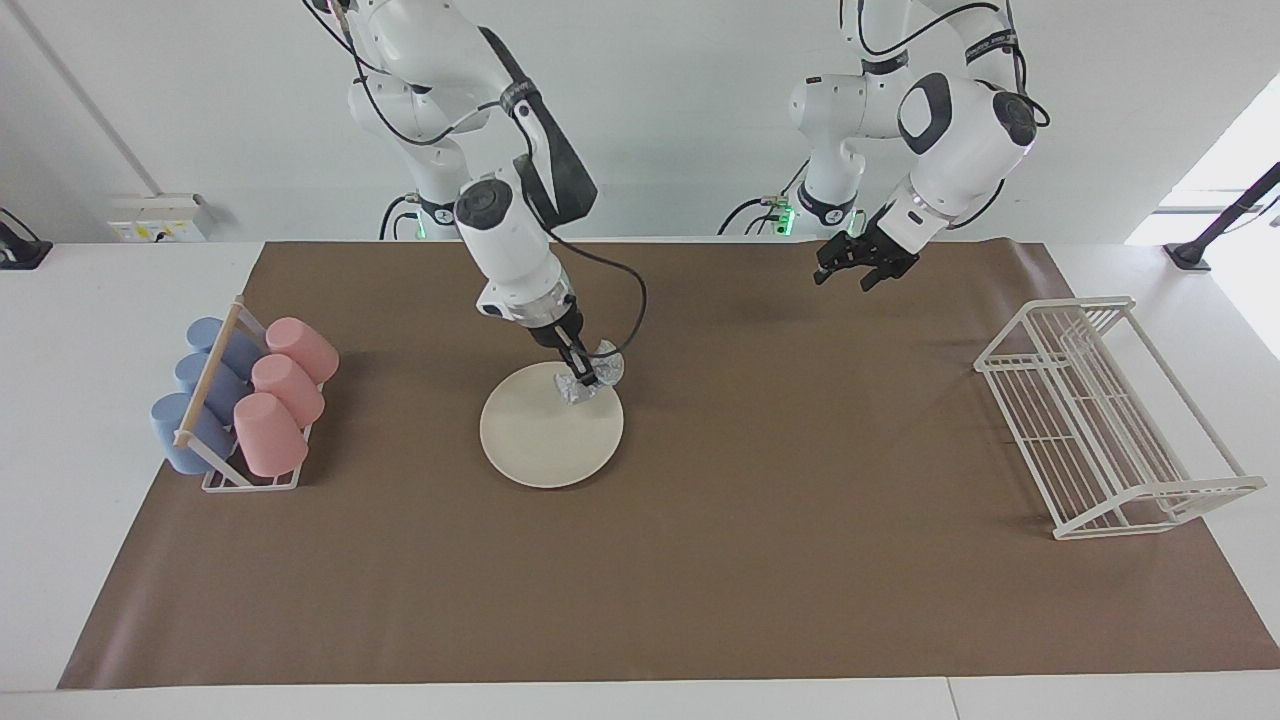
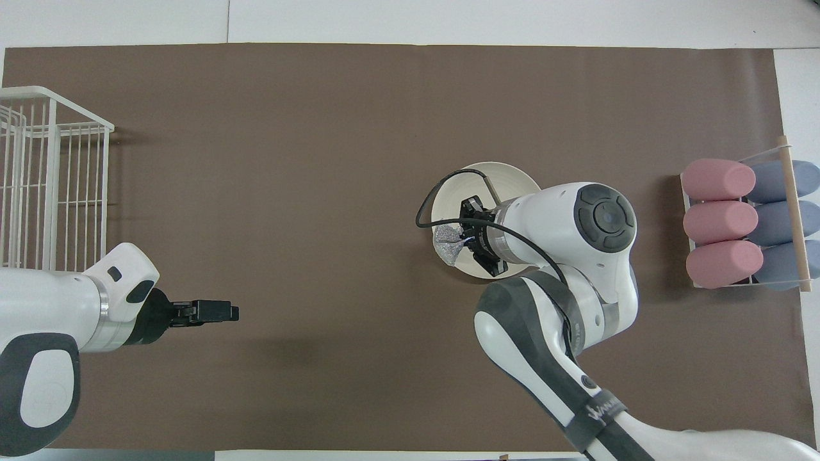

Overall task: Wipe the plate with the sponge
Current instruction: 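Bring the scrubber back toward the left gripper with the right gripper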

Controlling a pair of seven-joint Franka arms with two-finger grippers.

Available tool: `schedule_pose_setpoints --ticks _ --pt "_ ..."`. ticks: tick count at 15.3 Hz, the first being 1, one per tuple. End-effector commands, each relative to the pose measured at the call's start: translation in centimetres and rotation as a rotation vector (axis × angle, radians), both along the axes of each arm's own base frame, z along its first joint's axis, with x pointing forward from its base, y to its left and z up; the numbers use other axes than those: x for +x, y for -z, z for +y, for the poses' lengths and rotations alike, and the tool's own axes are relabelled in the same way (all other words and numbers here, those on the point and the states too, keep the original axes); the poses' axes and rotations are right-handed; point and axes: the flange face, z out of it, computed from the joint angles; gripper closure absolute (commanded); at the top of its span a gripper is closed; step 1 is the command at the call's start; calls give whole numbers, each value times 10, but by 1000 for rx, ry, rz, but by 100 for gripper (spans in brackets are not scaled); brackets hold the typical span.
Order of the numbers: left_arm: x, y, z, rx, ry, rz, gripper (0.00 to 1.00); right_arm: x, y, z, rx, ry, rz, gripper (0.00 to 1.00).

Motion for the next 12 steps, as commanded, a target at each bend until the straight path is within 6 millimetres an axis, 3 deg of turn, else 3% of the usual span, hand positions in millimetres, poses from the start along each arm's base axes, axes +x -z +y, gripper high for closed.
schedule_pose_setpoints --ticks 1,5,6,12 --pt "5 -5 -1 -9 -41 16 0 -22 -89 2 -36 42 13 100" --pt "14 -28 -20 -297 -188 37 0 -50 -186 8 -76 120 38 100" --pt "16 -35 -24 -361 -218 42 0 -52 -195 12 -85 150 52 100" --pt "21 -66 -51 -739 -361 112 0 -86 -192 65 -100 205 55 100"
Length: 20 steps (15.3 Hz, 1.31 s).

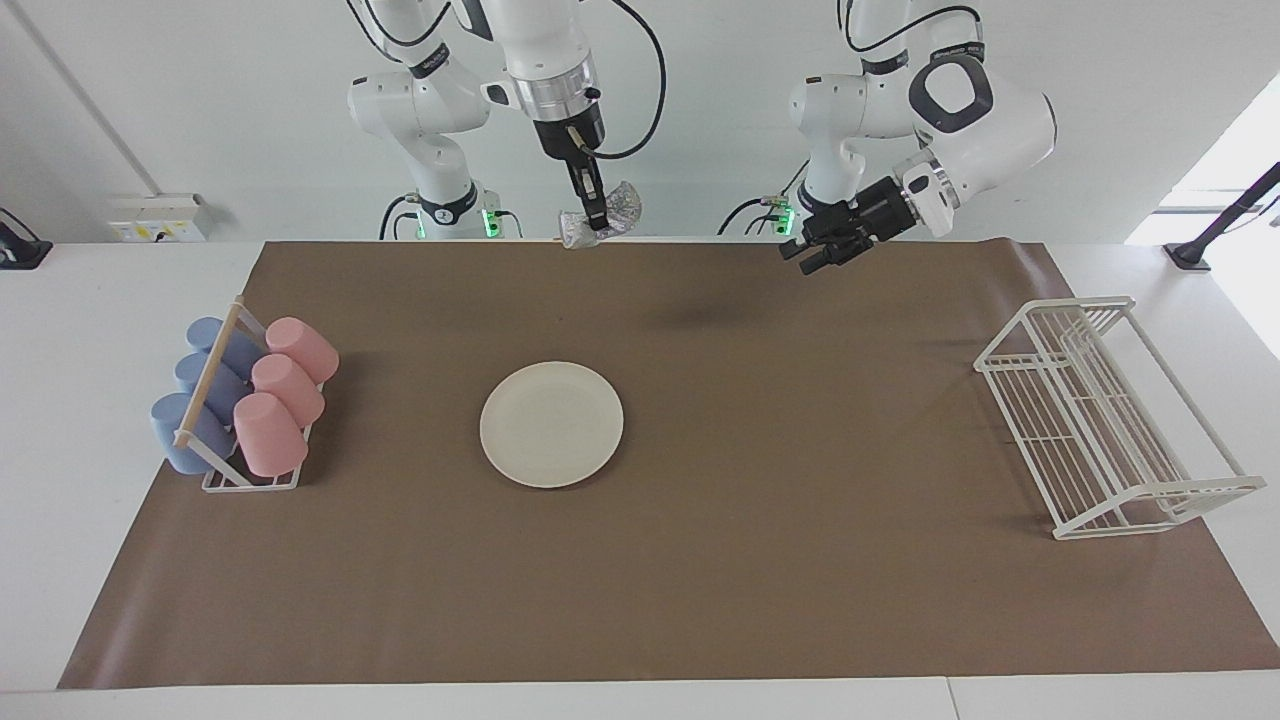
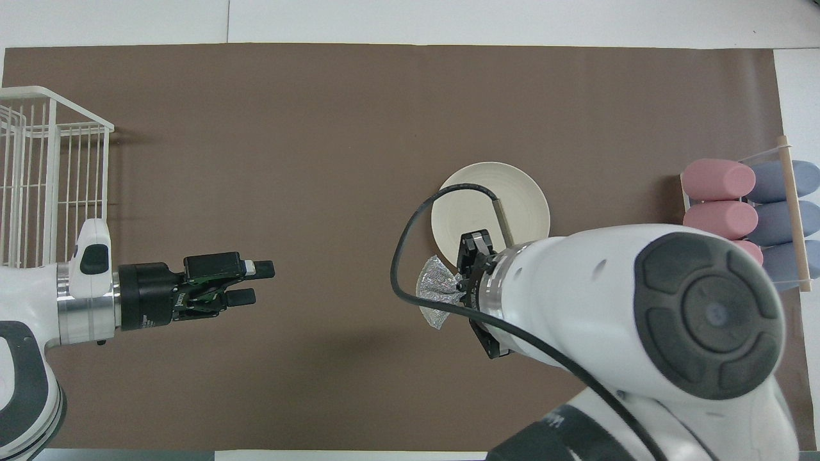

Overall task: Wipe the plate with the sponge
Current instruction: 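Bring the scrubber back toward the left gripper with the right gripper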

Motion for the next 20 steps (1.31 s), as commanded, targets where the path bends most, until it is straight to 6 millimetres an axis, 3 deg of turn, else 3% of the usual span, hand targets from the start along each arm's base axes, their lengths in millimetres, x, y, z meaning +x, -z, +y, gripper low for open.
schedule_pose_setpoints --ticks 1,2,8,13,16,20 --pt "-1 -12 -17 -124 -3 36 0 -7 3 17 -12 32 -3 100" --pt "-4 -16 -26 -162 4 41 0 -13 6 26 -20 23 -3 100" --pt "-32 -23 -93 -259 136 -3 0 -10 8 24 -44 20 -24 100" --pt "-57 -26 -149 -260 107 -36 0 -10 8 24 -44 18 -23 100" --pt "-58 -22 -158 -235 82 -52 0 -10 8 24 -44 19 -25 100" --pt "-39 -23 -163 -243 70 -47 2 -9 8 24 -43 17 -25 100"
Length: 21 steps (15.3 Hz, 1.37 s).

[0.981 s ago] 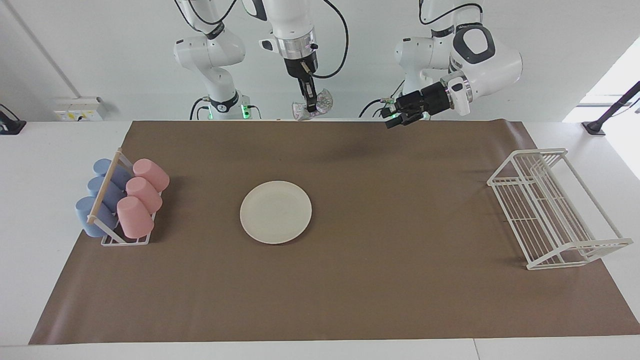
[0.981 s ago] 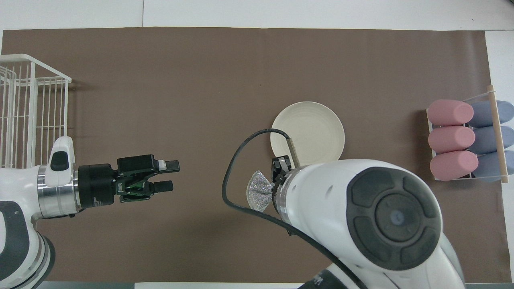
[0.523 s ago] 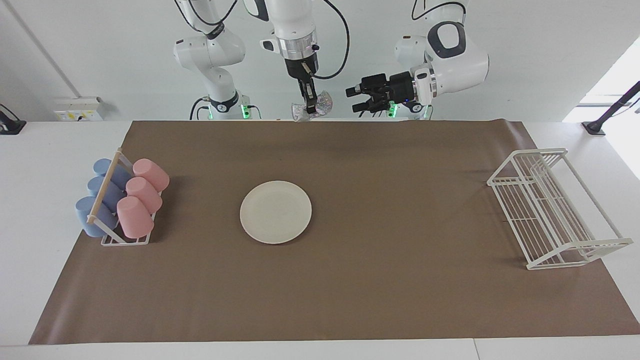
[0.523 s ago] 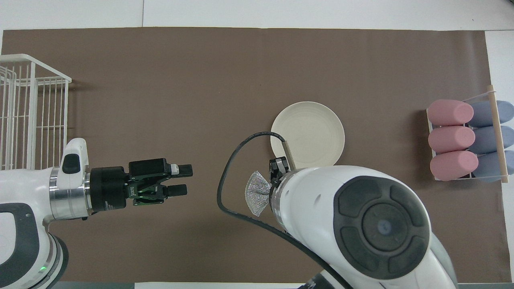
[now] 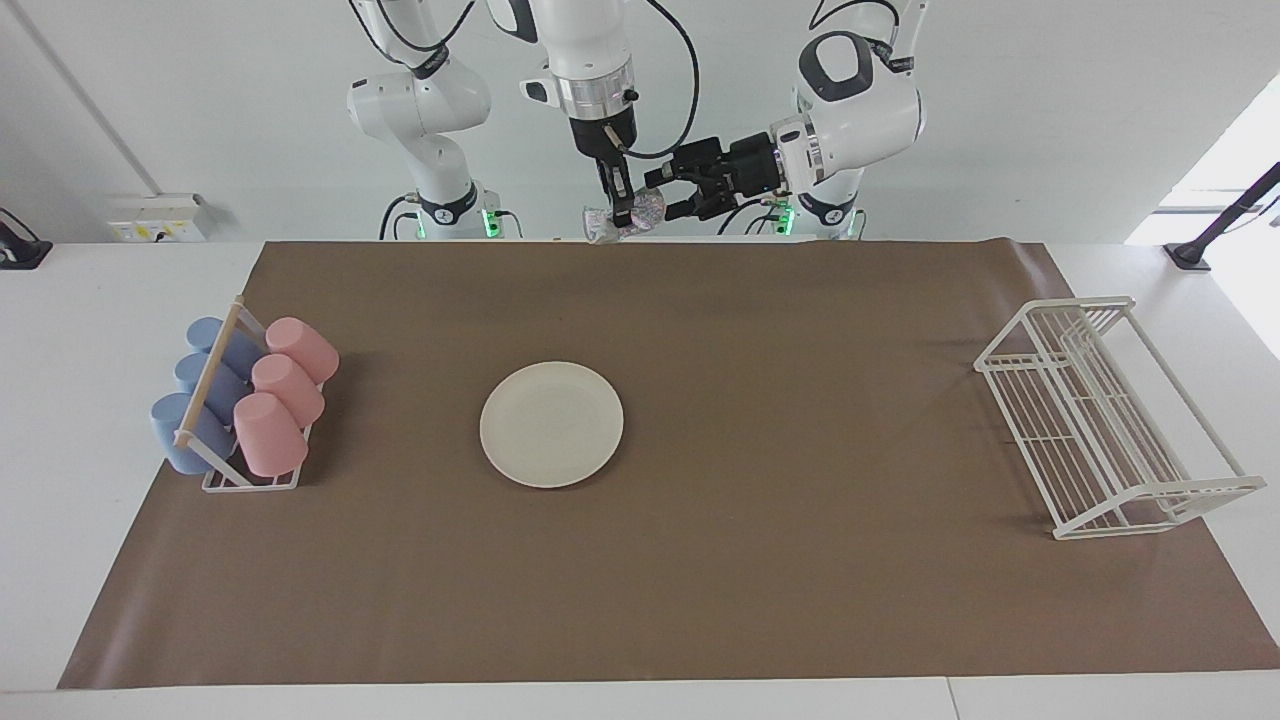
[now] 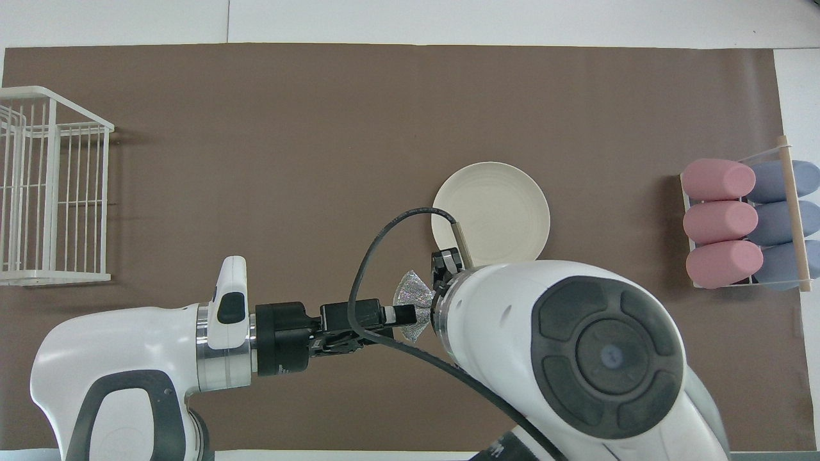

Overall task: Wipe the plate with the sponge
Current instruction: 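Grasp the scrubber with the left gripper while the right gripper releases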

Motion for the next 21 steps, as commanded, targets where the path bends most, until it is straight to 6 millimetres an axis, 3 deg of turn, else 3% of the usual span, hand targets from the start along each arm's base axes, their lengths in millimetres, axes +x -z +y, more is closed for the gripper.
schedule_pose_setpoints --ticks 1,4,6,9,10,11,15,17,18,21 --pt "23 -3 -10 -11 -14 -13 2 2 1 0 -9 10 -15 100" --pt "22 -3 -11 -11 -5 -12 3 3 0 -1 -8 11 -16 100" --pt "21 -3 -11 -10 -5 -13 13 3 0 -1 -8 11 -16 100" --pt "20 -1 -7 -15 12 -2 55 4 0 -2 -7 13 -17 100" --pt "22 -1 -5 -15 9 2 73 4 0 -2 -7 13 -17 100" --pt "21 -2 -5 -19 15 5 100 4 0 -2 -7 13 -17 100" --pt "20 0 1 -22 11 30 100 3 1 -2 -13 -5 -12 100" --pt "20 1 1 -20 2 62 100 4 -2 -7 -16 -43 -23 30" --pt "20 1 2 -20 4 64 100 8 -2 -12 -15 -47 -24 9" --pt "20 1 3 -22 4 67 100 18 -4 -30 -28 -207 -48 0"
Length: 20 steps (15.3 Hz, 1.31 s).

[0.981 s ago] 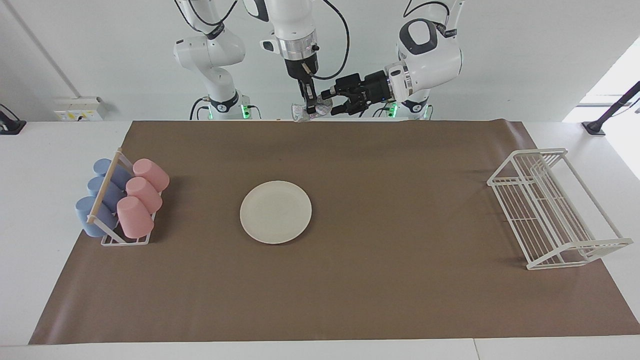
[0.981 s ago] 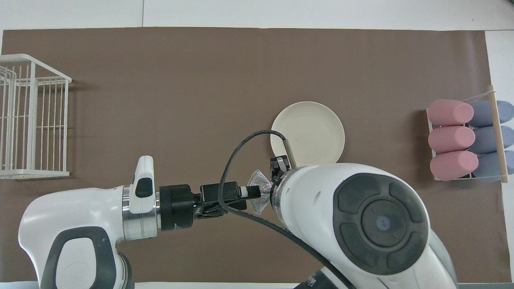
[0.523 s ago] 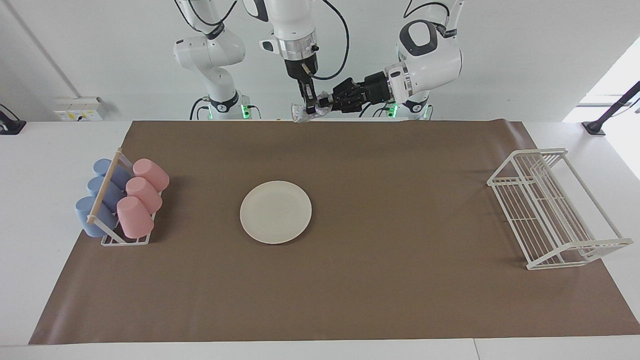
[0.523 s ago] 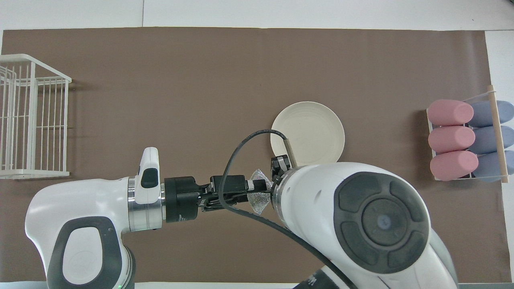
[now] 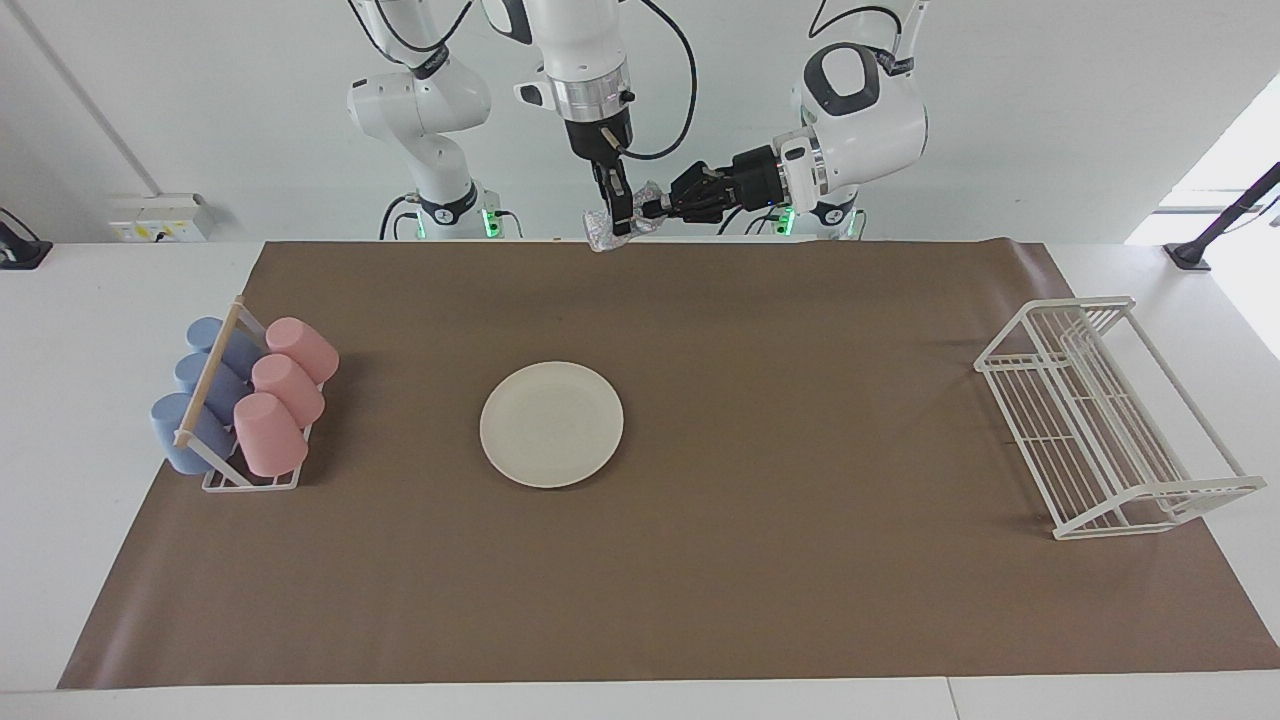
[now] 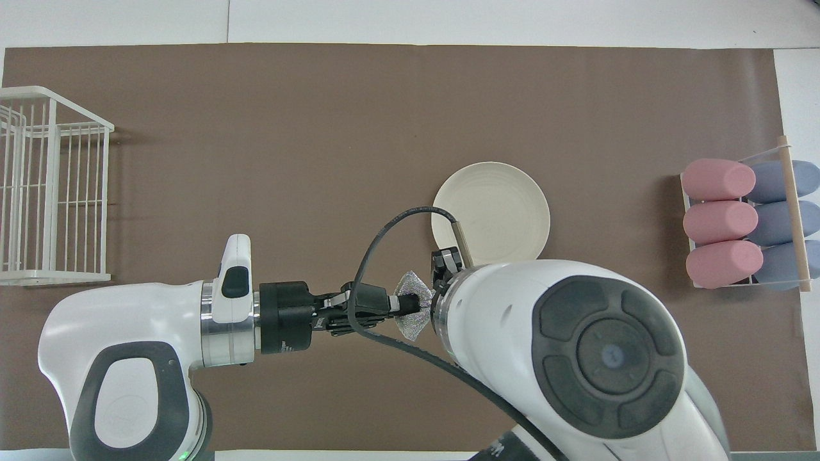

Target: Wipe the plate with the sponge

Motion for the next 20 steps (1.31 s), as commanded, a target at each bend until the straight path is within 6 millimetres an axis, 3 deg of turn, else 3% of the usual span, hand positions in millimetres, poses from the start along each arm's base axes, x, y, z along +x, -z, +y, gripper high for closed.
schedule_pose_setpoints --ticks 1,7,11,13,18,20 --pt "-1 -1 8 -9 3 19 100 14 -4 -29 -30 -181 -30 0" --pt "3 8 15 142 13 65 100 55 -1 -132 -68 -738 -43 0" --pt "14 22 45 346 33 84 100 79 1 -212 -72 -989 -76 0" --pt "23 27 73 456 64 96 100 87 2 -253 -80 -1082 -100 0" --pt "49 29 104 764 69 112 100 90 3 -277 -78 -1144 -102 0" --pt "61 20 116 898 105 100 100 93 5 -292 -90 -1185 -109 0"
